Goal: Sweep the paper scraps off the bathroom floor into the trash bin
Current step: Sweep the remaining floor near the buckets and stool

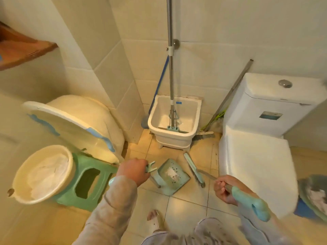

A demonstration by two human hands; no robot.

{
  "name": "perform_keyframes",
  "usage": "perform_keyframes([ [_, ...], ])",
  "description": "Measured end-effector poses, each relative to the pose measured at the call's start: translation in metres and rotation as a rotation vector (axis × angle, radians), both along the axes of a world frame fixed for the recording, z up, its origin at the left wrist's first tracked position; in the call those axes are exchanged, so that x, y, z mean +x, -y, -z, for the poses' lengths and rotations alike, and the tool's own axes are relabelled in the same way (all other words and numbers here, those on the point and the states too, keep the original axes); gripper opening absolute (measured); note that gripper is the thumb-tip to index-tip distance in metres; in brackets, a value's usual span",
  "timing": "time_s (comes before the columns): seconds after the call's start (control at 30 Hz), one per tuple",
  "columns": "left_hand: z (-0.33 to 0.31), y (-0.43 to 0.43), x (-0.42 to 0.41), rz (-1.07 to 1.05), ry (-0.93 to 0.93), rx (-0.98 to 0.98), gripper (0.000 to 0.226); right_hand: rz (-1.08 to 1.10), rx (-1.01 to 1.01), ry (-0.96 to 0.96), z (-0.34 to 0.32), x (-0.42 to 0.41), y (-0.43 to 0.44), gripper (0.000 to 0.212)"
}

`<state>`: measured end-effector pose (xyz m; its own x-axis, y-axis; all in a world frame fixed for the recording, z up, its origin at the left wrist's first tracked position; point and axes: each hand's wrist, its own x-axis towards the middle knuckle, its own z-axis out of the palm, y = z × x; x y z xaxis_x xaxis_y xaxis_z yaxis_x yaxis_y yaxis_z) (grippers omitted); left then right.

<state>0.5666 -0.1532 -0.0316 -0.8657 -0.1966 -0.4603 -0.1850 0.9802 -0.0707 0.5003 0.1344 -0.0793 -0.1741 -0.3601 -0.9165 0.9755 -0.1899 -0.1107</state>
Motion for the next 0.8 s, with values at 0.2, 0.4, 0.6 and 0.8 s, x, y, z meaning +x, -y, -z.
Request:
perform_keyframes([
  [0.2,-0.012,0.02,-0.095,0.659,0.101,-0.097,0.027,0.324,-0.037,0.02,-0.008,0.006,0.036,0.029],
  [0.4,-0.019,-0.002,-0.172,1.102,0.107,-0.192,0.03,0.562,-0.035,-0.007,-0.023,0.001,0.057,0.031],
  [0.6,-0.018,-0.043,-0.239,1.33,0.088,-0.273,0.034,0.662,-0.067,-0.022,-0.029,-0.03,0.053,0.028],
  [0.8,-0.02,-0.089,-0.293,1.432,0.072,-0.347,0.034,0.656,-0.131,-0.029,-0.032,-0.067,0.03,0.045],
])
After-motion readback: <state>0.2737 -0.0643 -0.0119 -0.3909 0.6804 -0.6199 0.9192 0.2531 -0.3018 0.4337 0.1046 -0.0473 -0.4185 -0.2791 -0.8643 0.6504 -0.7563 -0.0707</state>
